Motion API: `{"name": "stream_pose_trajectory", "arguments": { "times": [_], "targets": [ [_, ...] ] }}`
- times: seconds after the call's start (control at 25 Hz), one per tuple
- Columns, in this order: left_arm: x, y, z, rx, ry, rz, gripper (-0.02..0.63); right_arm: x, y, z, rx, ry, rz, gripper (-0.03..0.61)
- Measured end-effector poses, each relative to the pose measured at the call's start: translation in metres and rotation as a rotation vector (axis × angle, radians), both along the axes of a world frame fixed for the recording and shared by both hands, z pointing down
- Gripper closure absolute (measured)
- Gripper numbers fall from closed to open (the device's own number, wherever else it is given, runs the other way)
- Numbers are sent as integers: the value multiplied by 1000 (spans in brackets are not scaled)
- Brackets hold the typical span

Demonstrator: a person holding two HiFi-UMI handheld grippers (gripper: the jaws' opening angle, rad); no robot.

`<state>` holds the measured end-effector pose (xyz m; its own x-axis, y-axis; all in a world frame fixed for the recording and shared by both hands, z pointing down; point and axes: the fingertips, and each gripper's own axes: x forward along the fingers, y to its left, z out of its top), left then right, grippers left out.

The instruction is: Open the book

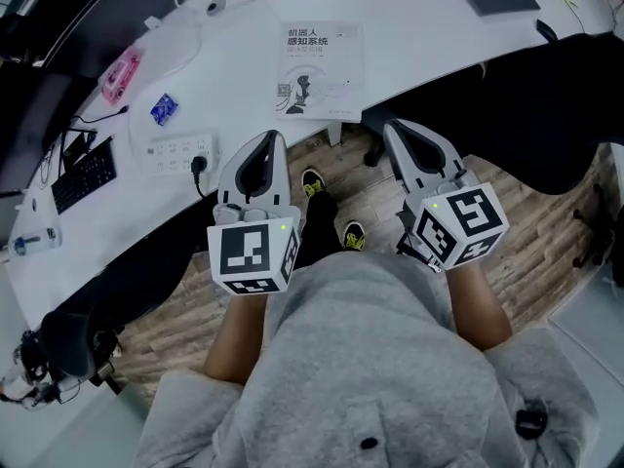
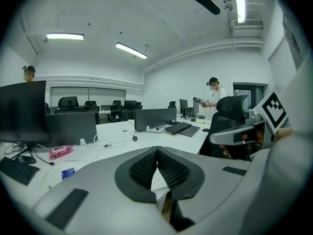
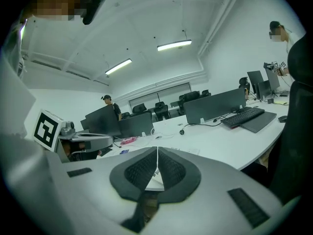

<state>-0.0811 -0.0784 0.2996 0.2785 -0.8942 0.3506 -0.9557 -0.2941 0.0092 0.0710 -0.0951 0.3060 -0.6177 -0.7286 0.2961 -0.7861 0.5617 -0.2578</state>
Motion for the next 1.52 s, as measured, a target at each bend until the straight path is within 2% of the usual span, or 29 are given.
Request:
{"name": "stream_pose_trajectory", "arguments": {
  "times": [0.36, 0.96, 1.32, 1.52],
  "targets": [
    [-19, -53, 11, -38, 12, 18, 604, -16, -48, 12, -52, 26, 16, 551],
    [-53, -120, 37, -86, 70, 71, 604, -43, -97, 25, -126, 45, 52, 551],
    [-68, -149, 66, -151, 89, 115, 604, -42, -107, 48, -235, 30, 136, 551],
    [-64, -151, 77, -185, 102, 142, 604, -38, -103, 63, -294, 17, 178, 551]
  ]
}}
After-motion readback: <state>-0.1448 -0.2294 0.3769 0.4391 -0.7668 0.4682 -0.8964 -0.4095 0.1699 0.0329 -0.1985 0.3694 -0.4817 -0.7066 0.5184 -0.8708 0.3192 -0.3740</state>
